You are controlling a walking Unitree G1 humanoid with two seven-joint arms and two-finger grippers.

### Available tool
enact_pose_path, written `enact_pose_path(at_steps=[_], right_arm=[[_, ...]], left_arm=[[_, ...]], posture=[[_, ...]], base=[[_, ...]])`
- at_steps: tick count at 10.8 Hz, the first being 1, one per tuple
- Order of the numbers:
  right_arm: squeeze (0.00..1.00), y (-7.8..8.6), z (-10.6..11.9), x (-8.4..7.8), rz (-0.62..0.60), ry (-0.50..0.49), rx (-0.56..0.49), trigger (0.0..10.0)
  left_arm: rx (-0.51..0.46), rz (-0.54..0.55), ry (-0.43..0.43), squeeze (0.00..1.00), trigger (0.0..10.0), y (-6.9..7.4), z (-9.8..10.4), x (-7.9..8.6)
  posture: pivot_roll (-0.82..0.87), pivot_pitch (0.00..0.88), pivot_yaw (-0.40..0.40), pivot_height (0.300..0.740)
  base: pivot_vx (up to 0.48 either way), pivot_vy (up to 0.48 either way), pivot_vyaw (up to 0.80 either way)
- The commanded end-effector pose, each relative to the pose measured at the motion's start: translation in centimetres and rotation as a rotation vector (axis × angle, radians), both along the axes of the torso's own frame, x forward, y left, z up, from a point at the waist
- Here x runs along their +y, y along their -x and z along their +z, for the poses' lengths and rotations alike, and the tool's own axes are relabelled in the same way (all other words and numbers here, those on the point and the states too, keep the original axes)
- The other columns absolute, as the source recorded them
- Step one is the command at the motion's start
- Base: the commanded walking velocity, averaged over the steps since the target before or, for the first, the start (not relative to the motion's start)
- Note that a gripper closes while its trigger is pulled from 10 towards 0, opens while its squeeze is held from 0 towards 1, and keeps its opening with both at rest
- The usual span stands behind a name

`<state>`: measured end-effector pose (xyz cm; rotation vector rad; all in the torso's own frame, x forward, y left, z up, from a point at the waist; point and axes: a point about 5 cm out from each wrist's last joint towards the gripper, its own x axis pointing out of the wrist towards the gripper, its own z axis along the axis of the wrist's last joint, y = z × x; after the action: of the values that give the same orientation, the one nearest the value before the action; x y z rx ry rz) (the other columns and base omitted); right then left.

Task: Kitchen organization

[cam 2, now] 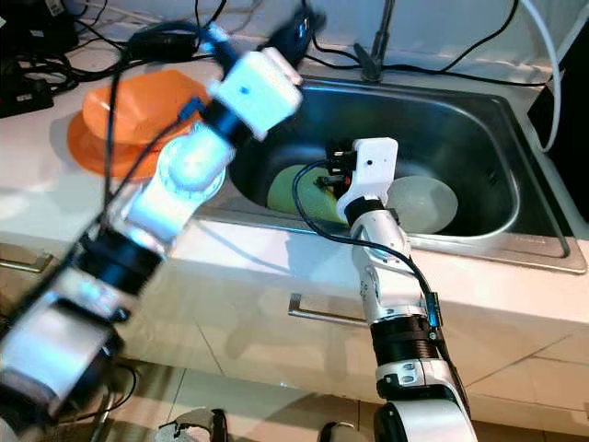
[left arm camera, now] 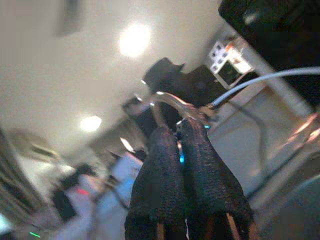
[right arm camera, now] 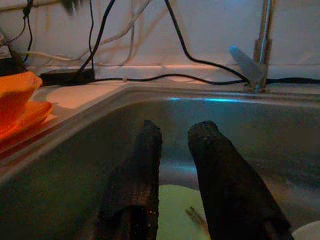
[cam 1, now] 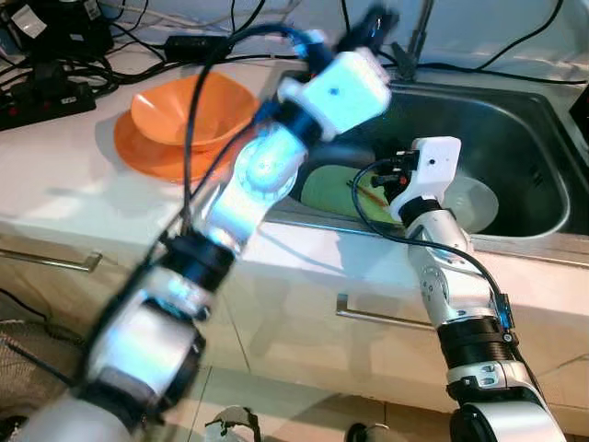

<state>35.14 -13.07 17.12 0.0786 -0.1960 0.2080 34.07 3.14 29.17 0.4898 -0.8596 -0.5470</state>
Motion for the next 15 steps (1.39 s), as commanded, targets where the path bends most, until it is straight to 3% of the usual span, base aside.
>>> enact_pose_path(at_steps=[1,2,3,5,7,10,11,12,15], right_arm=[[1.0,-0.2,0.5,-0.2,-0.007,-0.014,-0.02,10.0],[1.0,-0.1,0.5,-0.4,-0.009,-0.01,-0.023,10.0],[1.0,-0.2,0.6,-0.4,0.013,0.007,-0.024,10.0],[1.0,-0.1,0.9,-0.6,0.062,0.049,-0.043,10.0],[1.0,0.3,1.3,-1.0,0.115,0.061,-0.062,10.0],[1.0,1.3,1.1,0.2,0.263,0.086,-0.082,10.0],[0.24,1.6,1.1,0.6,0.316,0.087,-0.089,10.0],[0.0,1.7,1.0,0.8,0.327,0.095,-0.089,10.0],[0.0,1.6,1.0,0.7,0.312,0.091,-0.088,10.0]], left_arm=[[0.042,-0.075,0.028,0.0,10.0,0.5,0.2,0.2],[0.133,-0.159,0.063,0.0,10.0,0.9,-0.4,-0.1],[0.199,-0.177,0.06,0.0,10.0,0.9,-1.3,-0.1],[0.273,-0.23,0.071,0.0,10.0,1.2,-1.9,0.0],[0.317,-0.246,0.096,0.0,10.0,1.1,-1.9,0.6],[0.361,-0.255,0.131,0.0,10.0,0.9,-2.0,1.4],[0.372,-0.262,0.149,0.0,10.0,0.9,-1.8,1.6],[0.385,-0.263,0.165,0.0,10.0,0.7,-1.8,1.8],[0.505,-0.34,0.245,0.0,10.0,0.6,-2.2,2.2]], posture=[[0.09,0.033,0.007,0.74],[0.09,0.033,0.007,0.74],[0.1,0.037,0.008,0.74],[0.09,0.045,0.01,0.74],[0.09,0.052,0.019,0.74],[0.09,0.06,0.027,0.74],[0.09,0.064,0.029,0.74],[0.09,0.067,0.029,0.74],[0.1,0.075,0.031,0.74]], base=[[0.0,0.0,0.0],[0.0,0.0,0.0],[0.0,0.0,0.0],[0.0,0.0,0.0],[0.0,0.0,0.0],[0.0,0.0,0.0],[0.0,0.0,0.0],[0.0,0.0,0.0],[0.0,0.0,0.0]])
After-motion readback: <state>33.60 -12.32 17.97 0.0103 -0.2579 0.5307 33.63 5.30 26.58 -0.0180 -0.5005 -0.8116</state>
